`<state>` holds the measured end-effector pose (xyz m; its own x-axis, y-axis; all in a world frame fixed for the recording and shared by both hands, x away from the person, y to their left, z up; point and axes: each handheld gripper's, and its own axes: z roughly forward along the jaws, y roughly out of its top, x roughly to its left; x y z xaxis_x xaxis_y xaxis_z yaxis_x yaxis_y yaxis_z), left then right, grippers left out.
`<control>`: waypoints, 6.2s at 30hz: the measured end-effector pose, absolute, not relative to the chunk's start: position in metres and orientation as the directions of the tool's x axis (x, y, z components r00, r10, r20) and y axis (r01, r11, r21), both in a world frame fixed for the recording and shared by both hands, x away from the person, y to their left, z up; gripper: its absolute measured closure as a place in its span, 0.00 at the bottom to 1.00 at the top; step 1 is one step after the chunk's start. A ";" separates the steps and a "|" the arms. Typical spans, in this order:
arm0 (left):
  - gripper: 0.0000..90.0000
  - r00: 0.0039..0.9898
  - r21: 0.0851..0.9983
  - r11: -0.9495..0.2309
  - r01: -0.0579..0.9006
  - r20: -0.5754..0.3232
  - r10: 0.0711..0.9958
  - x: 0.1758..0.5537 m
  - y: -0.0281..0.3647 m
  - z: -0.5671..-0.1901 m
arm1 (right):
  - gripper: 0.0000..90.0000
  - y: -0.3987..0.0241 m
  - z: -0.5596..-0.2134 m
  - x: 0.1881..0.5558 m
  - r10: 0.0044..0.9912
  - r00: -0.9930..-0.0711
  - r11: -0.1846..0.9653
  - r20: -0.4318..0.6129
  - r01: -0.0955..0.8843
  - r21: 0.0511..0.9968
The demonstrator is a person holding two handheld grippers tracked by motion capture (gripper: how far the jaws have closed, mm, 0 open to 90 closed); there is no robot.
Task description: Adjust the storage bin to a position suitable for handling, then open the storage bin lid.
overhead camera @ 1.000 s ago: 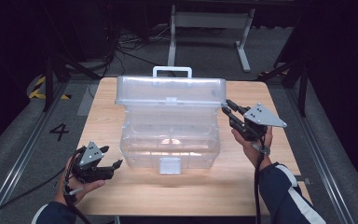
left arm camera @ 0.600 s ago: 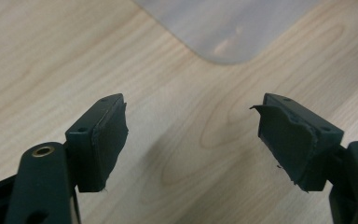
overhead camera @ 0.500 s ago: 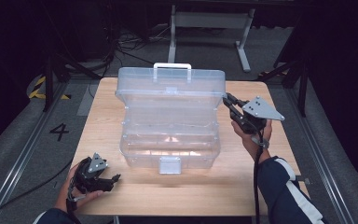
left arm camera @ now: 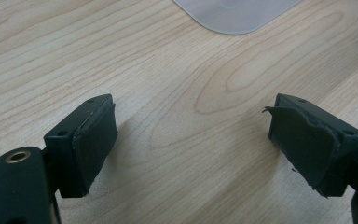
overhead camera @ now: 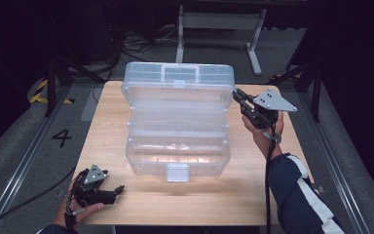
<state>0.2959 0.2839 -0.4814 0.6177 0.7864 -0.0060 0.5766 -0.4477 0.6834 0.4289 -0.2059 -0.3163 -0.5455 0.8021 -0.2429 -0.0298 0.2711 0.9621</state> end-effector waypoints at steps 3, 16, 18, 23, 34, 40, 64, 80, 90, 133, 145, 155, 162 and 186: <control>0.17 0.618 0.683 -0.448 0.578 -0.007 0.786 0.296 0.284 -0.481 | 0.93 -0.206 -0.314 0.432 0.800 -0.548 0.276 -0.243 -0.023 0.961; 0.17 0.623 0.680 -0.458 0.573 0.002 0.782 0.297 0.284 -0.481 | 0.93 -0.207 -0.307 0.447 0.798 -0.564 0.265 -0.212 0.013 0.964; 0.17 0.624 0.680 -0.459 0.573 0.002 0.782 0.297 0.284 -0.481 | 0.93 -0.207 -0.307 0.448 0.798 -0.563 0.268 -0.216 0.009 0.963; 0.17 0.624 0.679 -0.459 0.573 0.002 0.782 0.297 0.284 -0.481 | 0.93 -0.206 -0.304 0.453 0.797 -0.568 0.268 -0.206 0.026 0.963; 0.17 0.623 0.684 -0.454 0.570 0.000 0.782 0.297 0.284 -0.481 | 0.93 -0.207 -0.300 0.466 0.797 -0.580 0.250 -0.170 0.059 0.966; 0.17 0.623 0.684 -0.455 0.570 0.000 0.782 0.297 0.284 -0.481 | 0.93 -0.207 -0.298 0.473 0.799 -0.583 0.238 -0.148 0.081 0.968; 0.17 0.625 0.684 -0.455 0.570 -0.001 0.781 0.297 0.284 -0.481 | 0.93 -0.205 -0.293 0.496 0.809 -0.578 0.231 -0.108 0.143 0.962; 0.17 0.624 0.687 -0.454 0.568 0.001 0.782 0.297 0.284 -0.482 | 0.92 -0.203 -0.291 0.514 0.818 -0.567 0.241 -0.102 0.177 0.954; 0.17 0.625 0.688 -0.453 0.567 -0.001 0.781 0.297 0.284 -0.482 | 0.91 -0.202 -0.292 0.533 0.820 -0.567 0.235 -0.074 0.217 0.948; 0.17 0.626 0.682 -0.454 0.574 -0.009 0.780 0.298 0.283 -0.481 | 0.89 -0.193 -0.330 0.603 0.862 -0.507 0.188 0.014 0.345 0.920; 0.17 0.620 0.681 -0.451 0.577 -0.006 0.785 0.297 0.282 -0.481 | 0.88 -0.192 -0.341 0.617 0.865 -0.501 0.186 0.033 0.381 0.906; 0.17 0.621 0.681 -0.451 0.577 -0.008 0.784 0.298 0.282 -0.481 | 0.87 -0.189 -0.347 0.624 0.870 -0.492 0.206 0.028 0.414 0.886; 0.17 0.621 0.684 -0.448 0.576 -0.010 0.784 0.298 0.282 -0.482 | 0.87 -0.189 -0.353 0.628 0.875 -0.481 0.188 0.051 0.435 0.880; 0.17 0.624 0.682 -0.452 0.575 -0.007 0.782 0.298 0.282 -0.481 | 0.85 -0.189 -0.367 0.636 0.882 -0.463 0.169 0.088 0.485 0.858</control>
